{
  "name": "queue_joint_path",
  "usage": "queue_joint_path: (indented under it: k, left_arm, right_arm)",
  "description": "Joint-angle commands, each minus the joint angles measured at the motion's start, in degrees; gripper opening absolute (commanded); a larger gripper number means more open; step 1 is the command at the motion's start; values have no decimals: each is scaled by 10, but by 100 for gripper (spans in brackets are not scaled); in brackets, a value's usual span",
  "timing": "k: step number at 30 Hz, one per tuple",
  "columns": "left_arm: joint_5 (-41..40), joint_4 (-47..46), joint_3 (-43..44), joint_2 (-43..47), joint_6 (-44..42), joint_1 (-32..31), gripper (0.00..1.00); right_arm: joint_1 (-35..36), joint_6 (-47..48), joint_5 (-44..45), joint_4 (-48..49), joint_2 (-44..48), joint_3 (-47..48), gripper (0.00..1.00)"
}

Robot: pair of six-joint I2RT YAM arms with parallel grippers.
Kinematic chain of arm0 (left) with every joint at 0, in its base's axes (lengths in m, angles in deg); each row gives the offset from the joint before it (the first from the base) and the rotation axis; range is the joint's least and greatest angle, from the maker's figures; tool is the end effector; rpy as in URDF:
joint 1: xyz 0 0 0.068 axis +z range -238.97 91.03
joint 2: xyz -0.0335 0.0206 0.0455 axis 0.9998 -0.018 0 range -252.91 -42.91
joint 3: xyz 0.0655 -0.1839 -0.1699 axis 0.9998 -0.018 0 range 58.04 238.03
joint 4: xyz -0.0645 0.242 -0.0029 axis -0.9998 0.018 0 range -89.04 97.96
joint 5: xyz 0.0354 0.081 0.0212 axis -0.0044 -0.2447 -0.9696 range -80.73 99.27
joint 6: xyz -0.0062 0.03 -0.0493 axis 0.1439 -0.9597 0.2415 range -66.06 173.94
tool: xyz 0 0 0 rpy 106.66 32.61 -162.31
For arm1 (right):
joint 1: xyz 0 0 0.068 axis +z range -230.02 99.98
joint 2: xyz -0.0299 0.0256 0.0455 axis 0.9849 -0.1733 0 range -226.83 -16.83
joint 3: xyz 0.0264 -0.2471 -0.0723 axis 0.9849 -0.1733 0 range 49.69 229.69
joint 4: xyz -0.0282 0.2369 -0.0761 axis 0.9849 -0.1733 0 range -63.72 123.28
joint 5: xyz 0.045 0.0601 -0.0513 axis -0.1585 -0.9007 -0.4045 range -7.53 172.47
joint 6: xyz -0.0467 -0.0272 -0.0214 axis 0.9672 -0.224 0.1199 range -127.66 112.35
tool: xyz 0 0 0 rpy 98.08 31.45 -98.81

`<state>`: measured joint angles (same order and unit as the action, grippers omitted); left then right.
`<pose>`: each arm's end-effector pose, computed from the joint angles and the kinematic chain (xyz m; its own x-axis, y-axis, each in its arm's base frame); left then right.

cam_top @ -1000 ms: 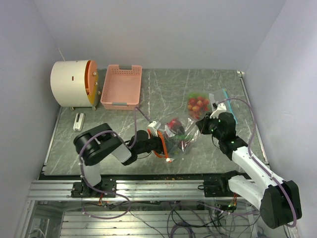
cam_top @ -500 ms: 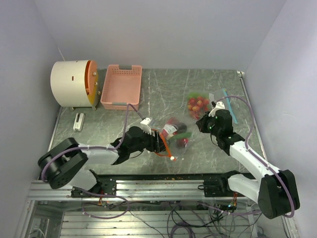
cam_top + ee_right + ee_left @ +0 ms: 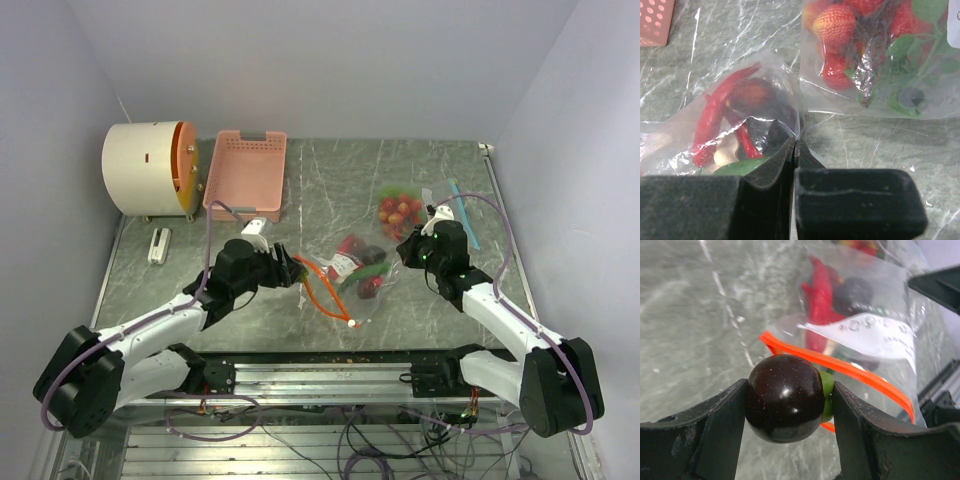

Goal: Open the zip-top bag and remove the fake food
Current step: Place the fake fruit in the bin.

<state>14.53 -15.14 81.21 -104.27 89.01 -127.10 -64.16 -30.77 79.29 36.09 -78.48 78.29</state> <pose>0.1768 -0.1436 0.1921 -0.6337 -0.2300 -0.7386 0.3879 0.7315 -0.5607 0.2201 0.0649 0.1979 -0.5707 0.2453 -0.7837 -0.1031 0.9254 0.3647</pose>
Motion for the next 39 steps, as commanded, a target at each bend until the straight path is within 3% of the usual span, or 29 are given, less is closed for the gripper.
queue_joint_path:
  k: [1, 16, 21, 29, 30, 32, 38, 39]
  left_arm:
    - [-38, 82, 63, 8, -25, 45, 44]
    - [-173, 85, 328, -193, -77, 154, 45]
    - [-175, 71, 384, -264, -79, 191, 46]
    - [-180, 87, 448, -364, -106, 202, 57]
    - [-181, 85, 448, -368, -106, 202, 60]
    - [-185, 96, 455, -375, -104, 203, 75]
    - [-197, 104, 439, -342, -101, 203, 99]
    - [-197, 103, 432, -330, -100, 203, 100]
  right_arm:
    - [-2, 5, 3, 17, -6, 3, 0]
    - [-2, 21, -1, 22, -8, 4, 0]
    - [-3, 24, -1, 23, -10, 6, 0]
    - [-3, 25, -3, 29, -17, 6, 0]
    - [-3, 25, -4, 30, -19, 6, 0]
    - [-3, 25, -6, 30, -21, 6, 0]
    - [-3, 26, -5, 30, -21, 7, 0]
    - [-3, 26, -6, 30, -22, 7, 0]
